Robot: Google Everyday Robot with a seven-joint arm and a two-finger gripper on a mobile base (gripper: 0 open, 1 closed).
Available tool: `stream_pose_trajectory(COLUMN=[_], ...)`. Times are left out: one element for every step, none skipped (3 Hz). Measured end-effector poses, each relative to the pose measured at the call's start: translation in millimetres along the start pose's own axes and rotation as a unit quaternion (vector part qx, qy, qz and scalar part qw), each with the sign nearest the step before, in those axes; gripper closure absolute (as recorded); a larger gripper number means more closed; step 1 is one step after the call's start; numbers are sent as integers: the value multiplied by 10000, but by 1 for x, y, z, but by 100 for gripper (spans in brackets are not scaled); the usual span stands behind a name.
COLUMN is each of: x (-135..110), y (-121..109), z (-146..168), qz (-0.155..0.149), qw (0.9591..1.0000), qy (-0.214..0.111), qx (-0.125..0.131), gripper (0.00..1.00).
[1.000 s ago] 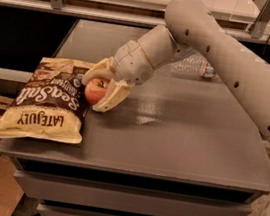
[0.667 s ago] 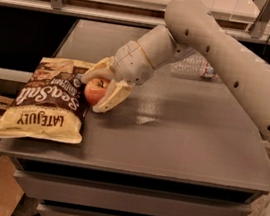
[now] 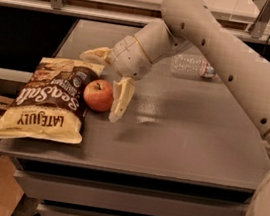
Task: Move apple near brown chip bag
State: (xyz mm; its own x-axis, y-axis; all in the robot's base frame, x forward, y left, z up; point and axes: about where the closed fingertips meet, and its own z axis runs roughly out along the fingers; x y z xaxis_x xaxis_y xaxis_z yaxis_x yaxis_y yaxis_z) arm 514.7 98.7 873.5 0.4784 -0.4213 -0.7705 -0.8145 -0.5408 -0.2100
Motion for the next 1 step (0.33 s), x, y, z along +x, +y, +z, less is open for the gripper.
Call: stream_pose_trajectory(x=[-1], y=[-8], z=[-7], qz=[-34], qw=[10000], qy=[22], qx=[-32], gripper=[0])
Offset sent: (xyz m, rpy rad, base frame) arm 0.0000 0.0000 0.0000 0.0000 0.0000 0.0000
